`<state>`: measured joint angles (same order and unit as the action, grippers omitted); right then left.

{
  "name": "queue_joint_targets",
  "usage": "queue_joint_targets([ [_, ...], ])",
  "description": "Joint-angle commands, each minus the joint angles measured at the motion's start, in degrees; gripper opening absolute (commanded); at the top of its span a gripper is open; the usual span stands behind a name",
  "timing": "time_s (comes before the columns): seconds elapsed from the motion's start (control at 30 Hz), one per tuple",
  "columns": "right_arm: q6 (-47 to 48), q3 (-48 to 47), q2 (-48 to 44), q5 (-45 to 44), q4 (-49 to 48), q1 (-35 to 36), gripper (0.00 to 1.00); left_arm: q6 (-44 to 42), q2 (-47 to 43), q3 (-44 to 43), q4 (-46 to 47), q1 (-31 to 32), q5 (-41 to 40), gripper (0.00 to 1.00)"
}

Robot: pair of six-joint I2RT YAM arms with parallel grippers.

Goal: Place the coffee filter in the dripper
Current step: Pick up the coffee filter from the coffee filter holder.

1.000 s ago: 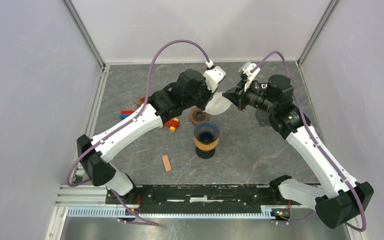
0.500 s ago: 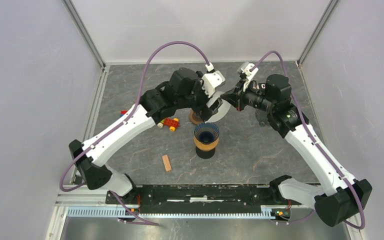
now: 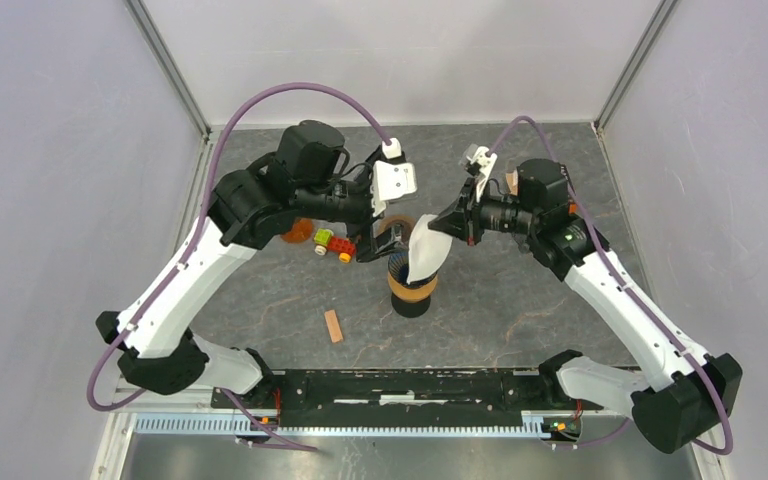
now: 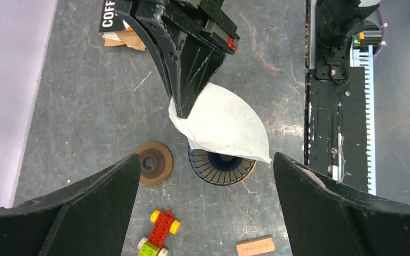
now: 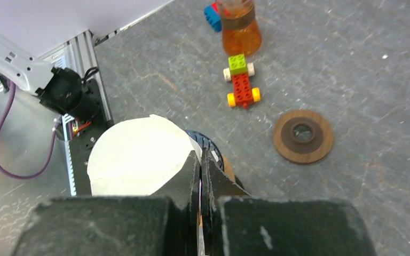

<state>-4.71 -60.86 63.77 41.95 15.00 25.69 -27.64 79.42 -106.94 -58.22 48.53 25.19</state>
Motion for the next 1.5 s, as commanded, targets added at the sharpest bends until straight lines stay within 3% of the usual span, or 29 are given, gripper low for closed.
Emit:
queue_joint_targets([
  [0.0, -0.66, 2.35, 0.54, 0.86, 0.15, 1.44, 0.0, -1.26, 0.63, 1.49, -1.04, -0.81, 3.86, 0.99],
  [0.37, 2.93, 0.54, 4.44, -3.8, 3.66, 2.45, 0.0, 12.34, 1.61, 15.47, 14.84, -0.81, -7.34, 0.91],
  [0.7, 4.24, -0.24, 6.2, -4.58, 3.83, 2.71, 0.01, 15.31, 1.75, 21.49, 19.55, -0.81, -14.93, 0.82],
  [0.9, 7.3, -1.3, 5.45, -6.05, 4.65, 2.78, 0.07, 13.93, 0.65, 24.54, 20.34, -0.74, -16.03, 0.8],
  [1.13, 9.24, -3.1, 4.99, -6.52, 5.61, 2.77, 0.19, 13.79, -0.14, 28.5, 22.7, -0.8, -15.99, 0.69],
  [1.47, 10.75, -1.77, 2.84, -7.06, 5.34, 2.78, 0.29, 14.32, -0.15, 27.88, 23.15, -0.81, -13.23, 0.65],
])
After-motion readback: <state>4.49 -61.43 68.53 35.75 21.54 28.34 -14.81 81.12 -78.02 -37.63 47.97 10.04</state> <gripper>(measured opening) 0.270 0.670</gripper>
